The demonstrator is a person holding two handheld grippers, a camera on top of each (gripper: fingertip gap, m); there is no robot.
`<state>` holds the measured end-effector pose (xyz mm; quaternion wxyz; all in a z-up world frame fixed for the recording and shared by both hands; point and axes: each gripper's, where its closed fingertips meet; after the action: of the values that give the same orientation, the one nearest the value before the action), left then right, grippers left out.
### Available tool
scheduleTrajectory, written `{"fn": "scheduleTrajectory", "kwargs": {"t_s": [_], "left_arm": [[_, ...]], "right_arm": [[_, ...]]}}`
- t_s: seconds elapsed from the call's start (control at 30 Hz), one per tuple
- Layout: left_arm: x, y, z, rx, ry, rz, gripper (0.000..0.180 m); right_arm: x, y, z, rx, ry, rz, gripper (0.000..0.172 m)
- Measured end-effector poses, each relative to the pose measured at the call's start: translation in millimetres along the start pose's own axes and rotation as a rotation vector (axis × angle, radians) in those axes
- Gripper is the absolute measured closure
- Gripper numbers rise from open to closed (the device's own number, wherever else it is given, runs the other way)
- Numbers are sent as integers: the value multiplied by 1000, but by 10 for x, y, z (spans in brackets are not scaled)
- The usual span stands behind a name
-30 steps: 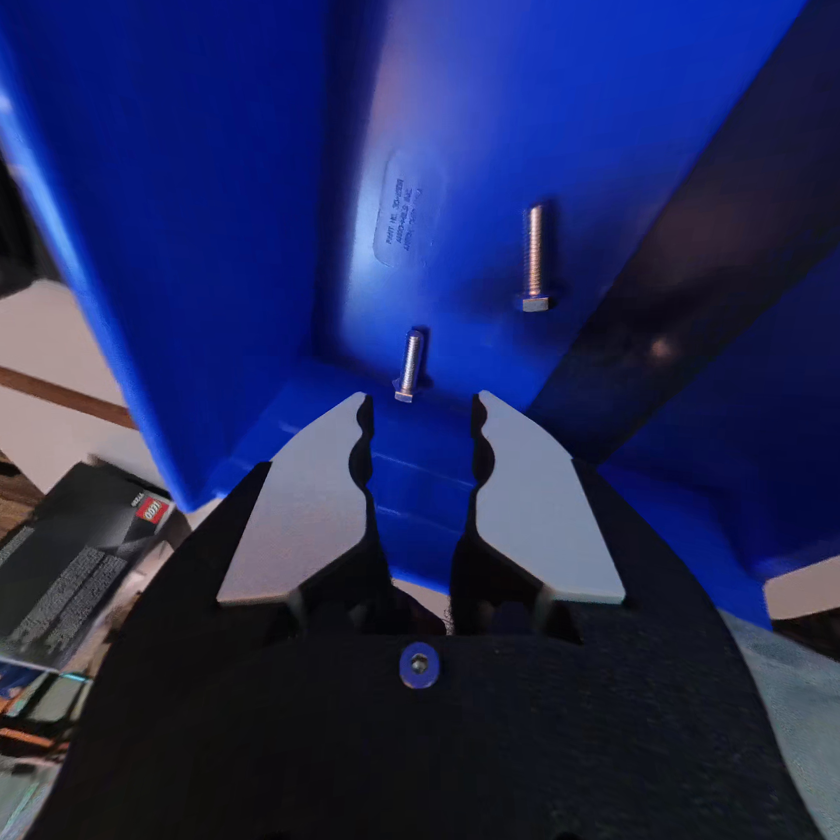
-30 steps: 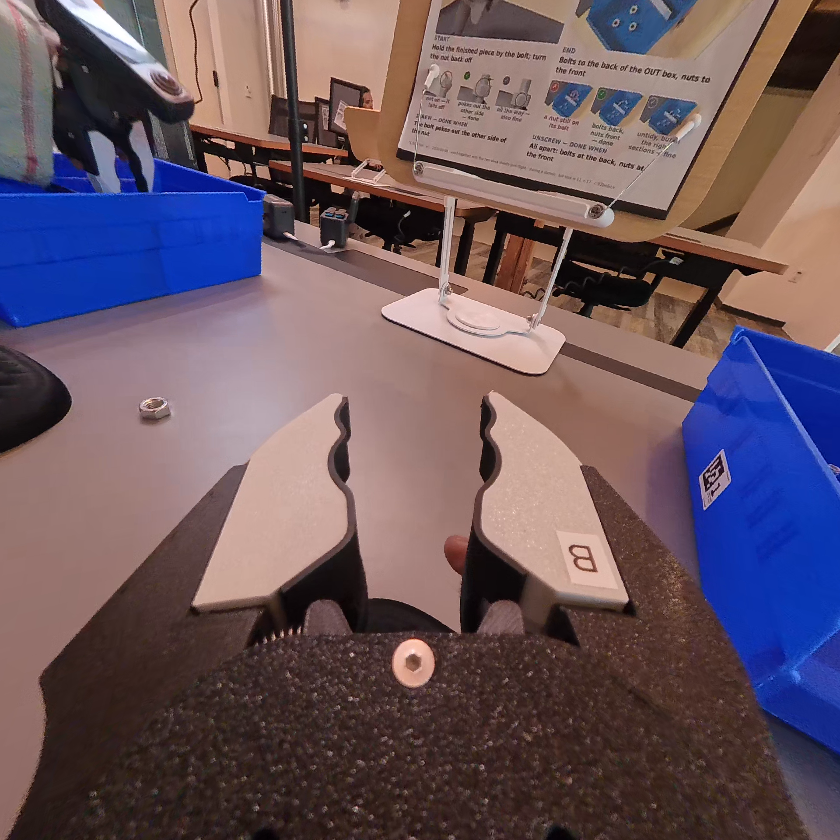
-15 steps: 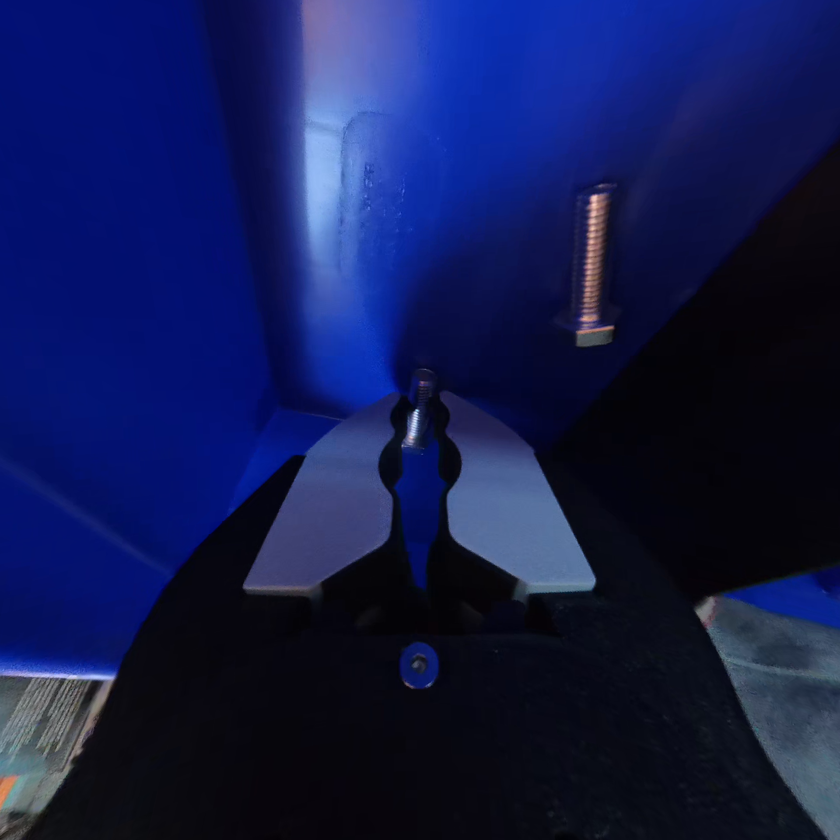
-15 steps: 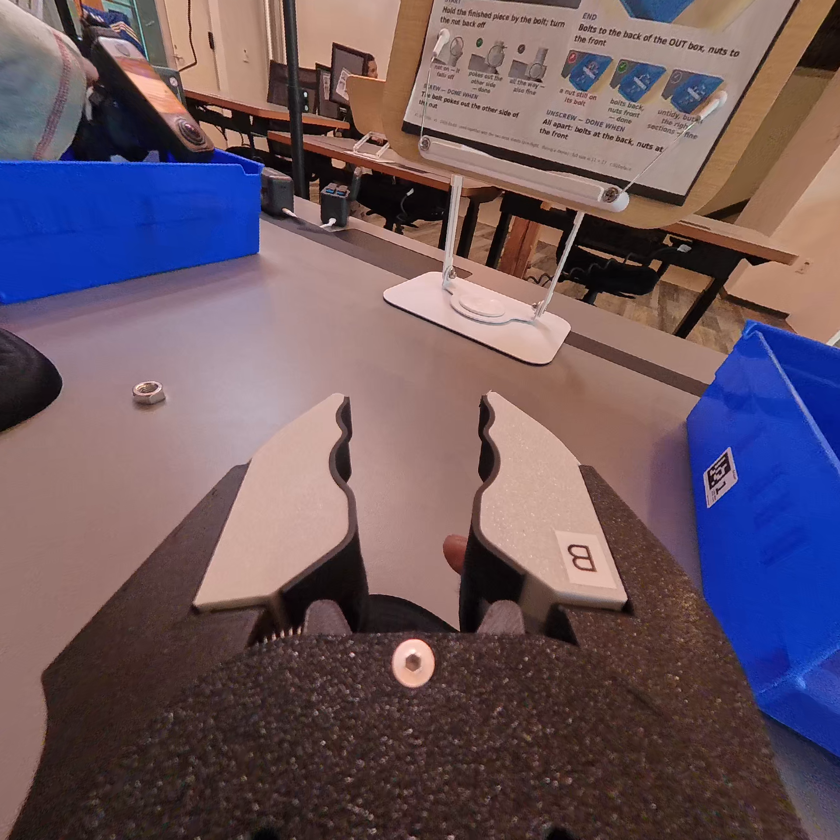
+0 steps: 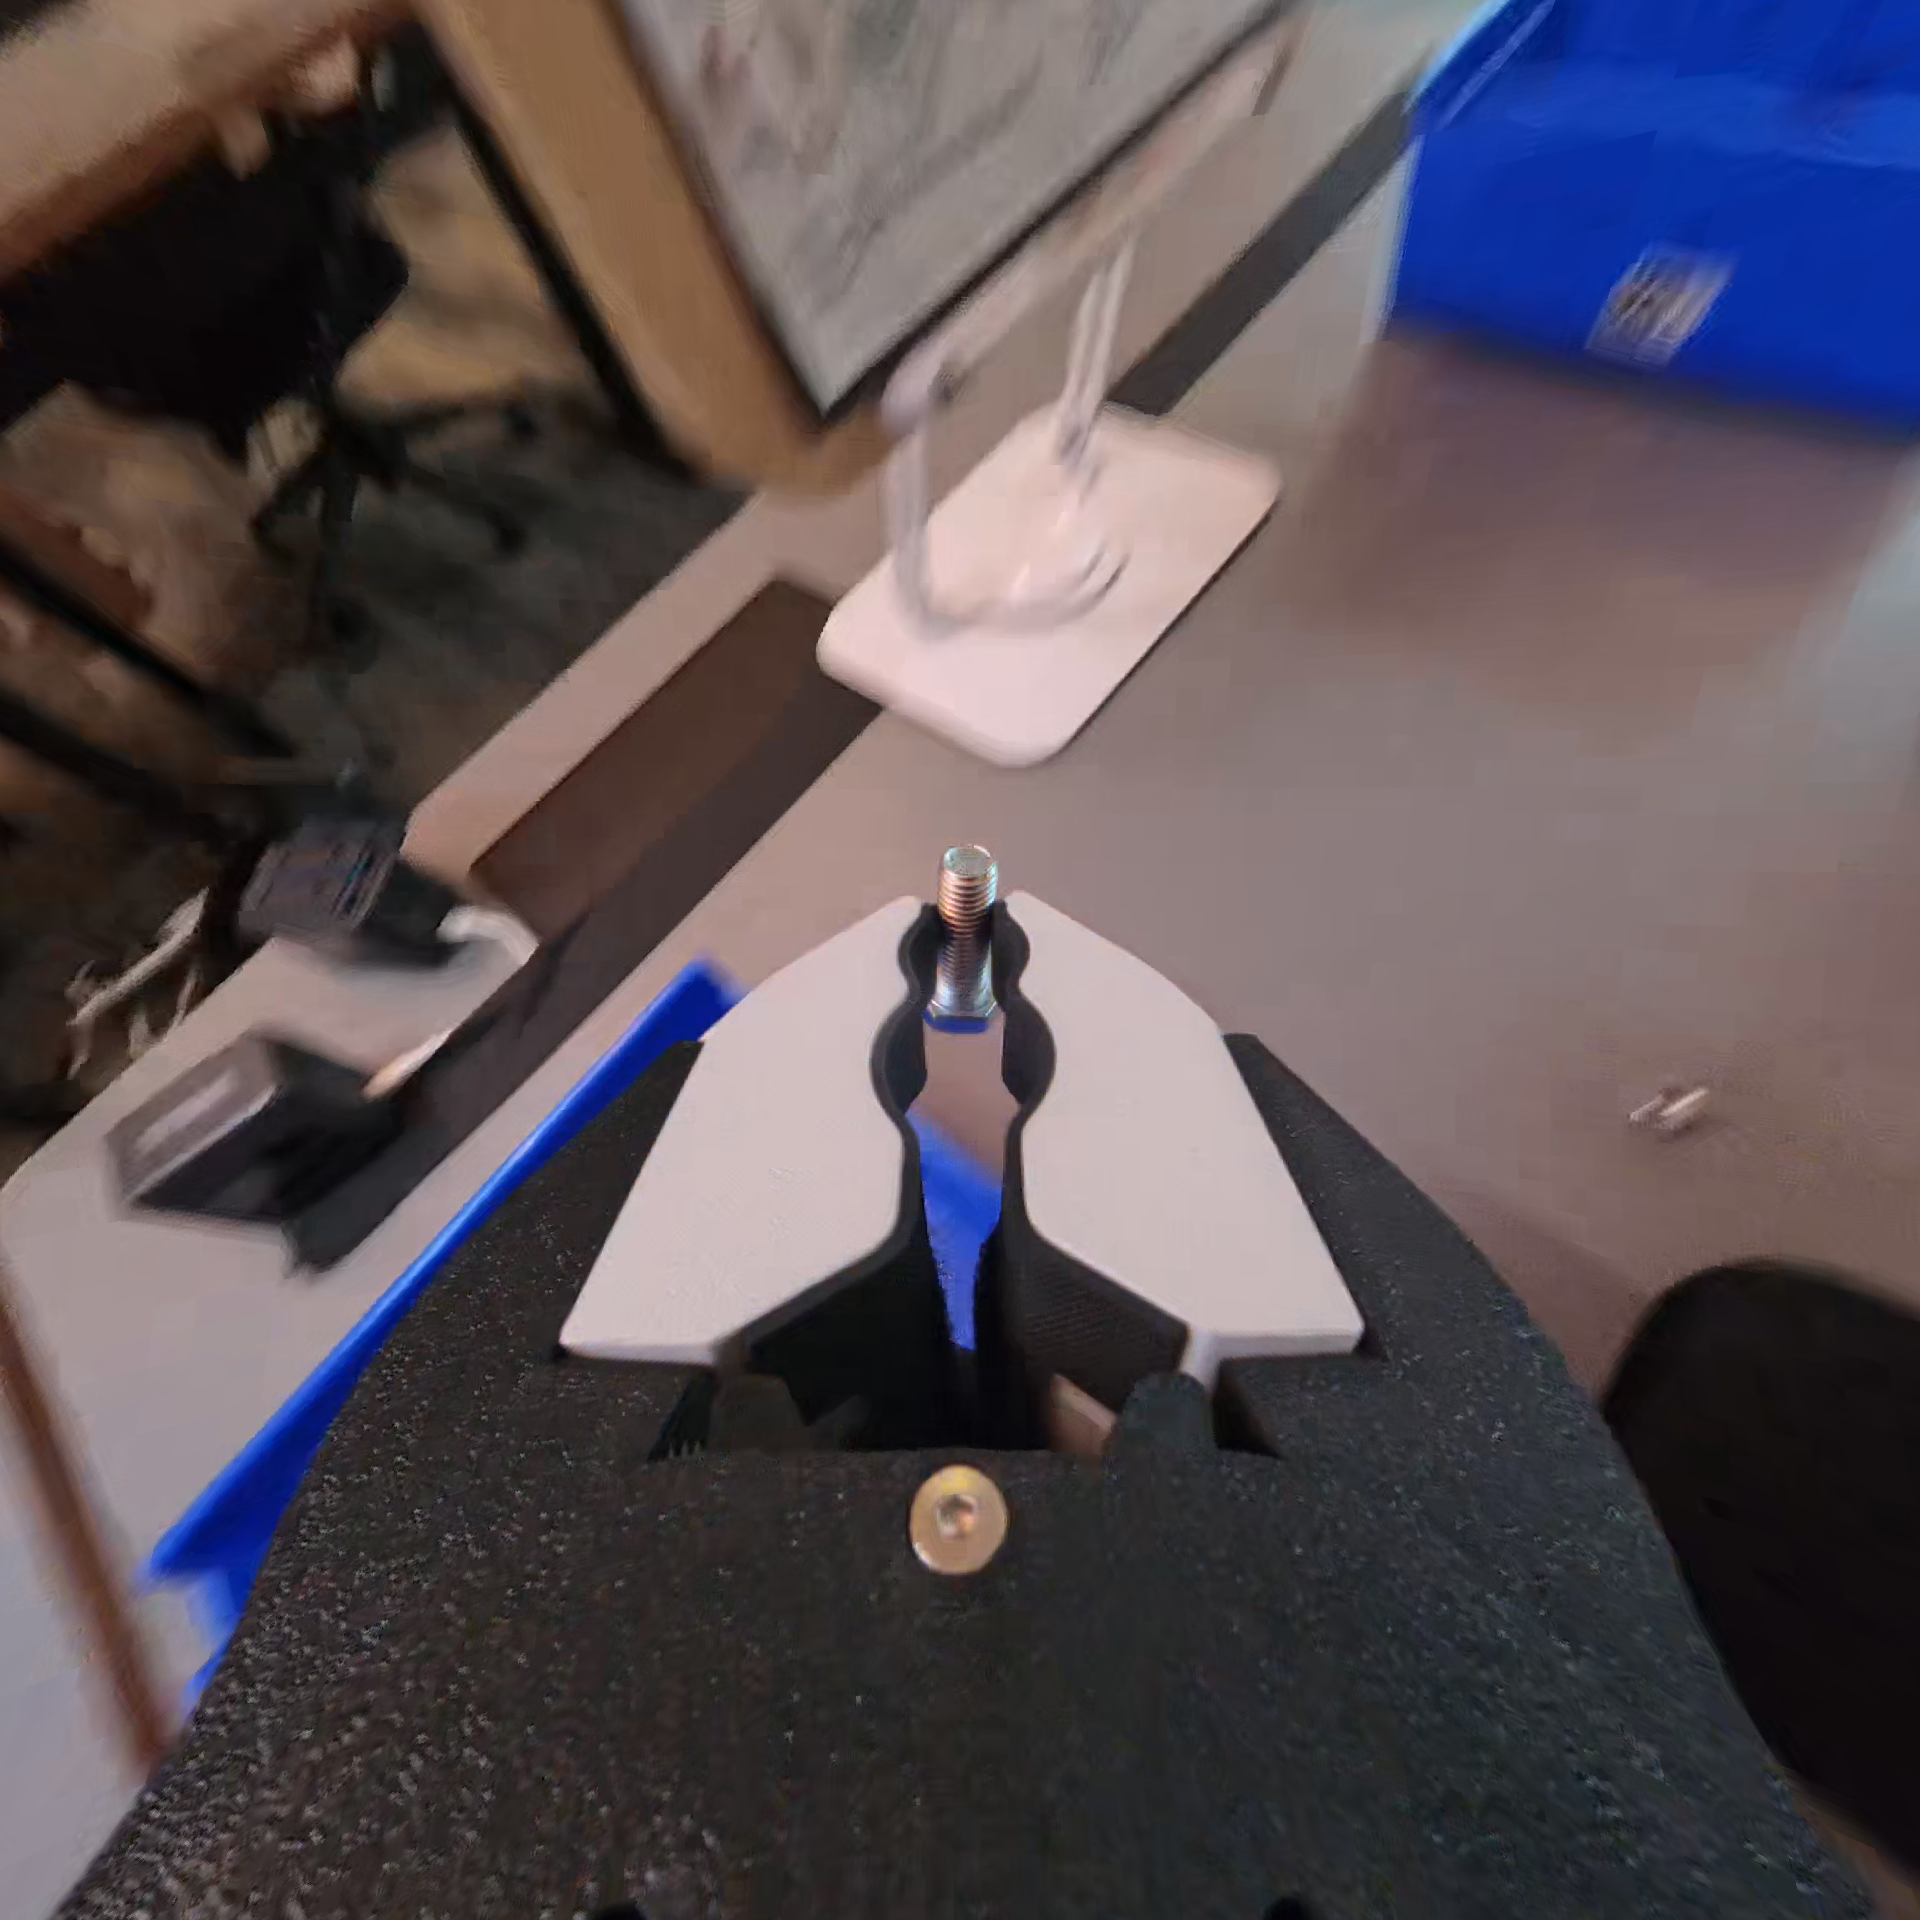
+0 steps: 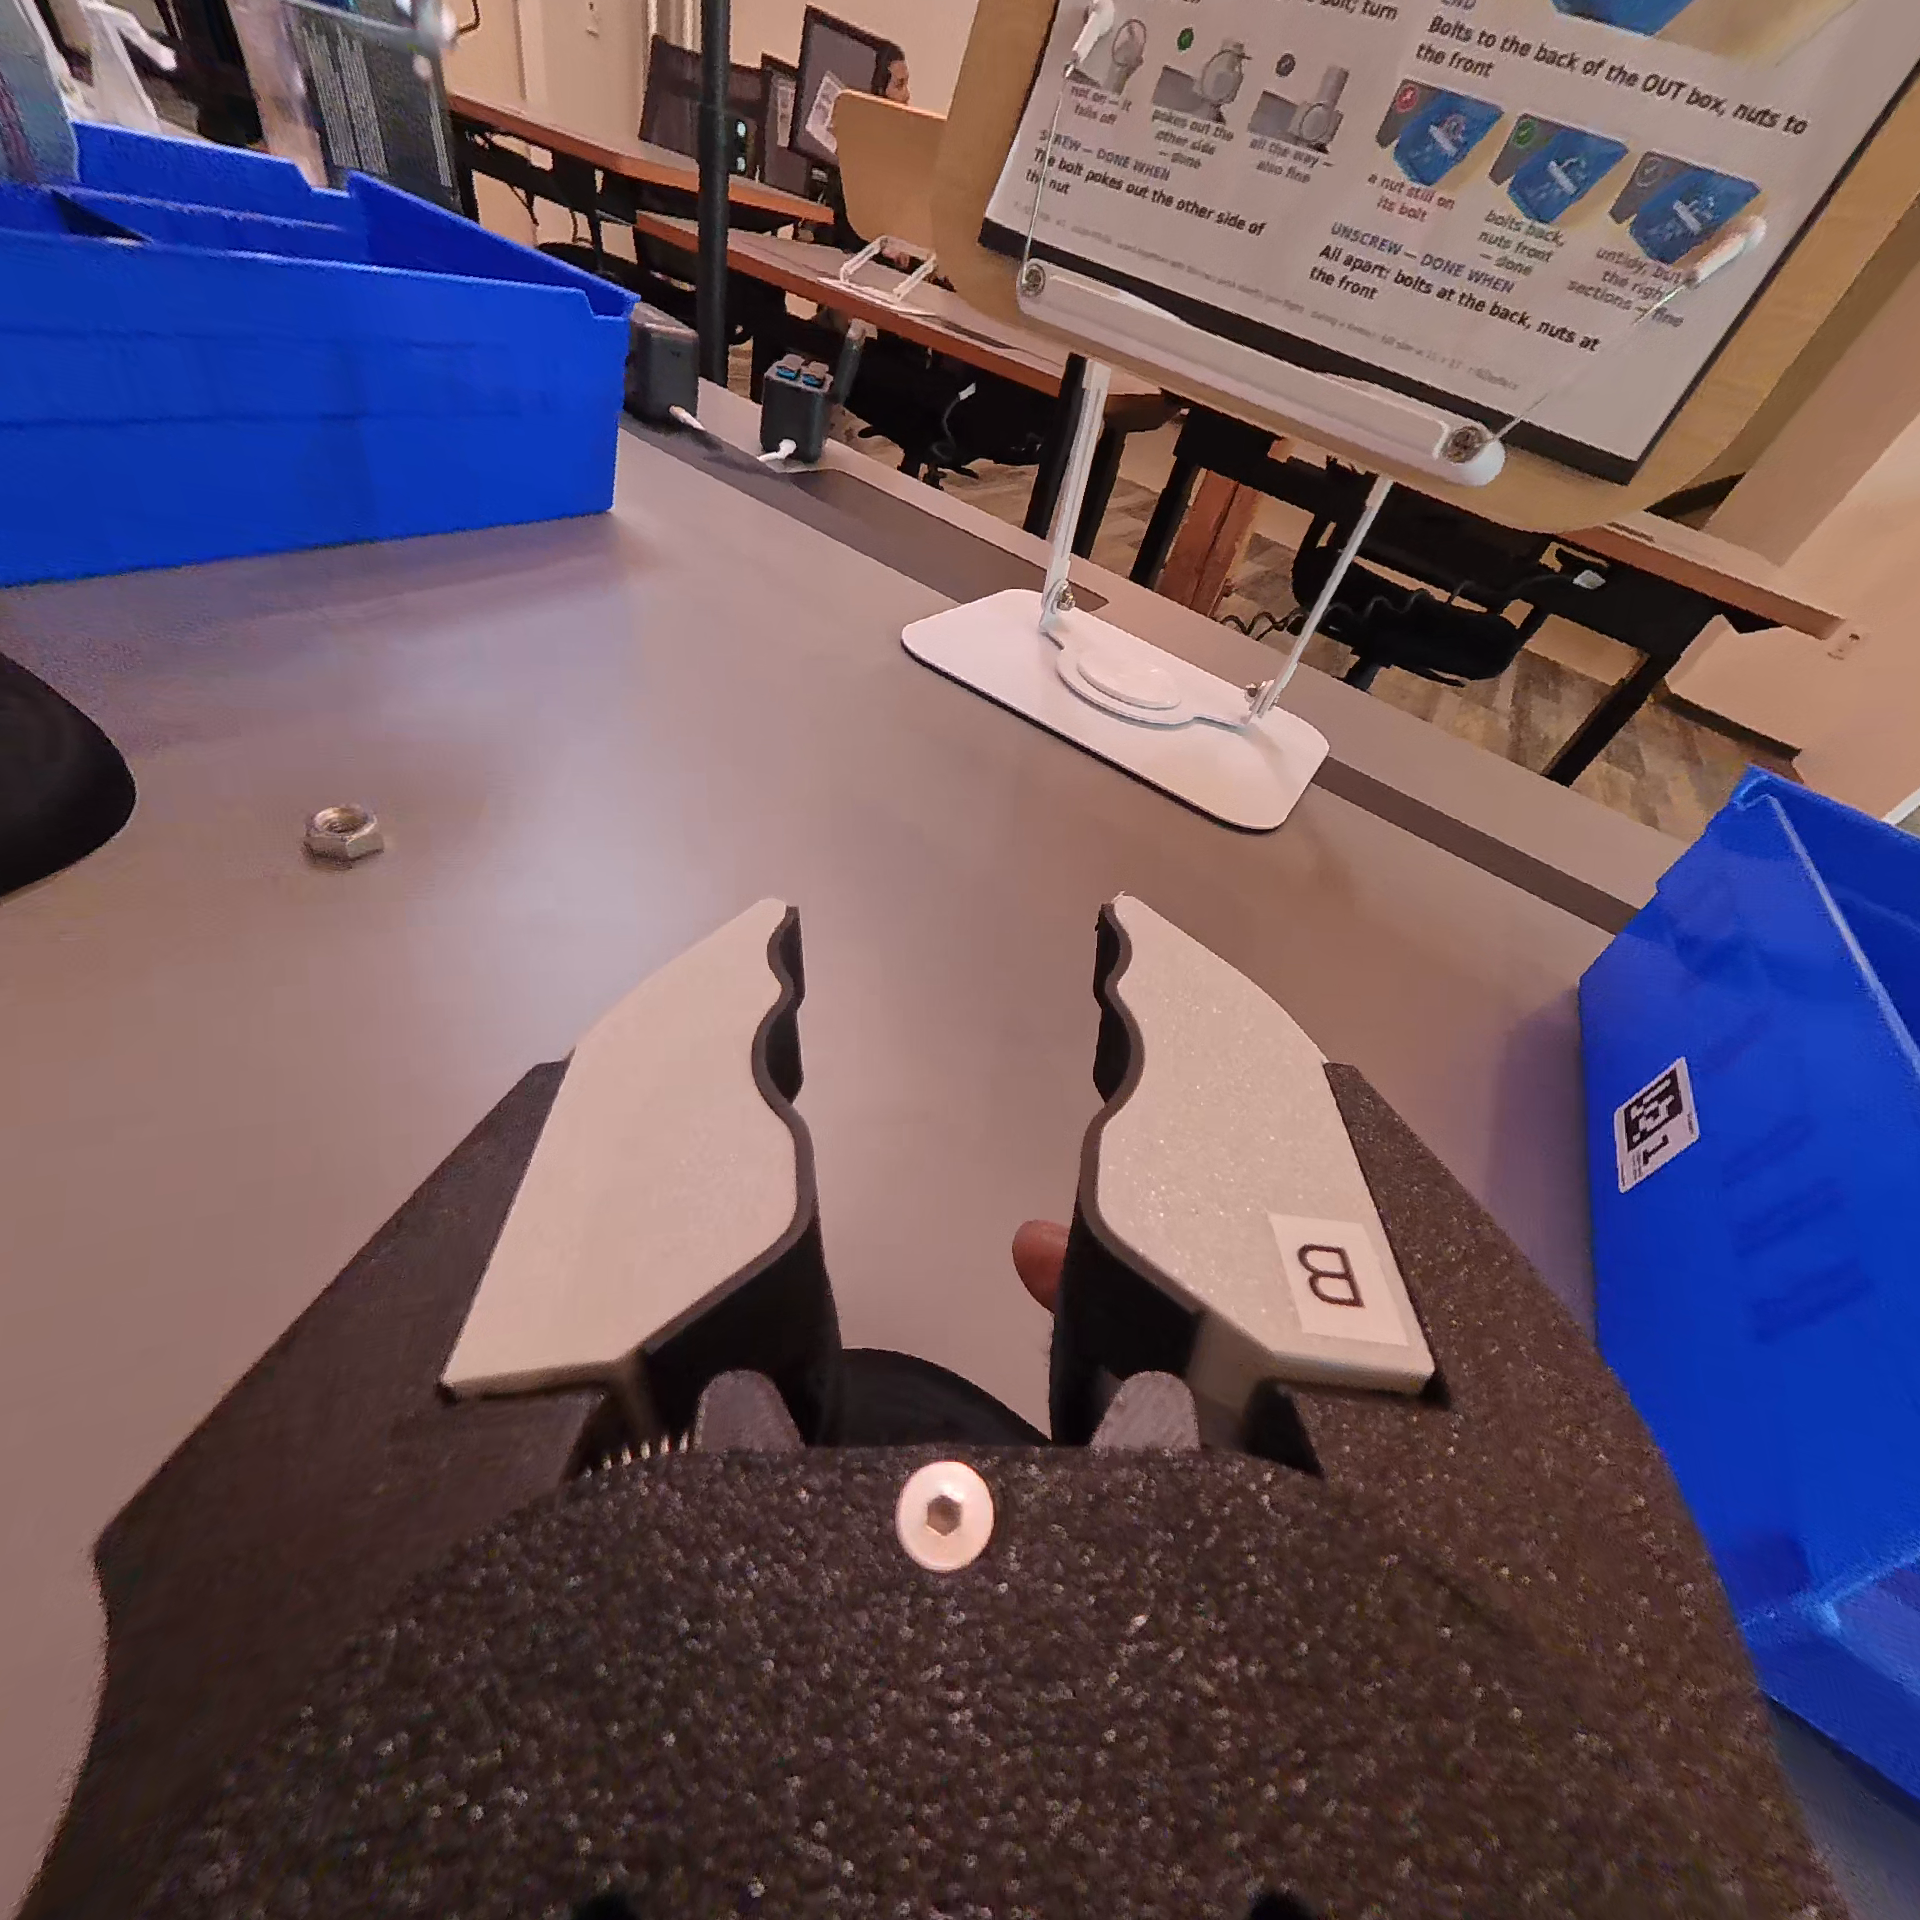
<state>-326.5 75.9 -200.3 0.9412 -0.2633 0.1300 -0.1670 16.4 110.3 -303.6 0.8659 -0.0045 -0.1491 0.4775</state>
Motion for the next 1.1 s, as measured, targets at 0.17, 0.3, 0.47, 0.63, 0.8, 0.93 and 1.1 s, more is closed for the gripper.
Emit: {"fn": "scheduleTrajectory", "kwargs": {"t_s": [0.17, 0.3, 0.47, 0.63, 0.8, 0.93, 1.1], "left_arm": [[880, 27, 655, 345, 17, -84, 171], [1532, 354, 679, 463, -53, -156, 172], [2259, 906, 395, 473, -36, -213, 171], [2567, 1188, 181, 460, -10, -201, 171], [2754, 1279, 35, 388, 105, -197, 171], [2807, 1336, -14, 341, 195, -161, 171], [2814, 1355, -53, 292, 321, -87, 171]], "right_arm": [[-22, 15, -20, -16, -11, 11, 115], [-9, -1, -3, -2, 20, 24, 114], [41, -31, 32, 28, 76, 28, 116], [13, -23, 20, 18, 77, 52, 119], [-225, -10, 147, -18, 135, 215, 138], [-533, 58, 282, -84, 227, 364, 136], [-577, 193, 155, -212, 279, 364, 143]]}}
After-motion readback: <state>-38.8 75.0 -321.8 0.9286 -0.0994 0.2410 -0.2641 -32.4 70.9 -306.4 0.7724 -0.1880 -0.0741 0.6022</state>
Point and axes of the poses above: each gripper's, where its closed fingertips meet, y out along the fingers, z out of its top, x = y × z across the jaws, and after that the axes turned 4 degrees about -z, right-handed
